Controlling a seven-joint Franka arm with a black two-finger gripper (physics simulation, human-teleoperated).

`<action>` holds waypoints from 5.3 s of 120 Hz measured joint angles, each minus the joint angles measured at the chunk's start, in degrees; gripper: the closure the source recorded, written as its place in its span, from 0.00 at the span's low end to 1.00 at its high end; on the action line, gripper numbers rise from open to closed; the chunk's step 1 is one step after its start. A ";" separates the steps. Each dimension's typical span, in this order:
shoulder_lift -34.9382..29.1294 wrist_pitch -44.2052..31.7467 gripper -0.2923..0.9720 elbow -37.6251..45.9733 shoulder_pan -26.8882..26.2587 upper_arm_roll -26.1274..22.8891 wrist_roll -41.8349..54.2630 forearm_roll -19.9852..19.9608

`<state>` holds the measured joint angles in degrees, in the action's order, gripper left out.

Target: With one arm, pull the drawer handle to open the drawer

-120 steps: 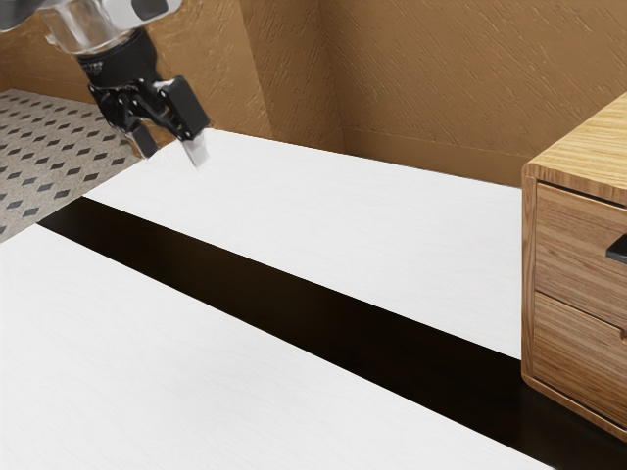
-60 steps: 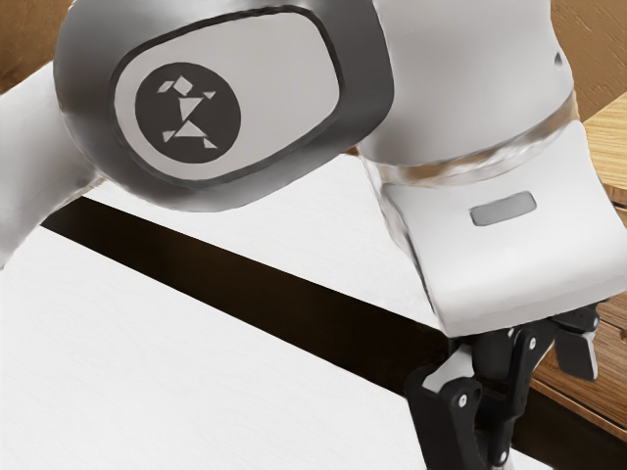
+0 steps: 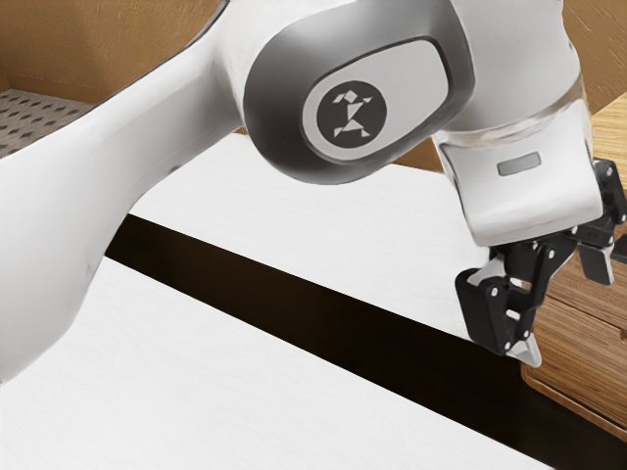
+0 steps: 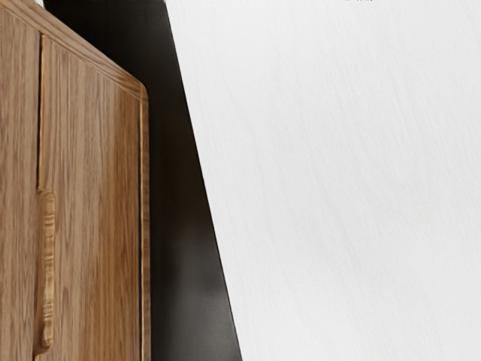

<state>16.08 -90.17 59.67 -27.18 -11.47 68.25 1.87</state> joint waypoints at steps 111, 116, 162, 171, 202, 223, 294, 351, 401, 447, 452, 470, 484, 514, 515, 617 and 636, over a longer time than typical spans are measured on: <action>5.21 -22.15 0.23 2.20 -1.22 0.54 8.35 3.94; 5.45 -22.32 0.23 2.27 -1.11 0.60 8.05 4.04; 5.59 -22.91 0.23 3.24 -0.58 0.75 5.88 4.17; 5.45 -22.82 0.23 3.29 -0.52 0.75 5.58 4.16; 2.44 -23.57 0.23 7.95 -0.06 0.78 4.59 4.19; 2.53 -24.71 0.23 8.60 0.17 0.77 3.99 3.95; 2.54 -27.29 0.36 10.04 0.48 0.74 2.80 4.09; 1.96 -23.53 0.52 9.48 0.53 0.74 2.50 4.78; -0.49 -15.46 0.56 9.16 0.86 0.66 2.44 5.33; -1.02 -11.41 0.56 9.14 0.81 0.63 2.25 4.71; -1.15 -11.22 0.59 9.15 0.84 0.59 2.20 4.54; -1.93 -10.52 0.67 9.31 0.89 0.53 1.97 3.88; -2.32 -10.08 0.67 9.70 0.88 0.52 1.79 3.59; -5.16 -9.04 0.70 12.90 0.47 0.50 1.09 3.39; -5.24 -9.03 0.70 13.02 0.47 0.49 1.05 3.39; -15.87 -6.88 0.72 24.70 -1.91 0.84 -6.39 1.38; -18.37 -6.73 0.71 27.00 -1.55 0.27 -7.58 0.83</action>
<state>-2.30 -96.90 86.67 -28.72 -11.20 60.67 2.70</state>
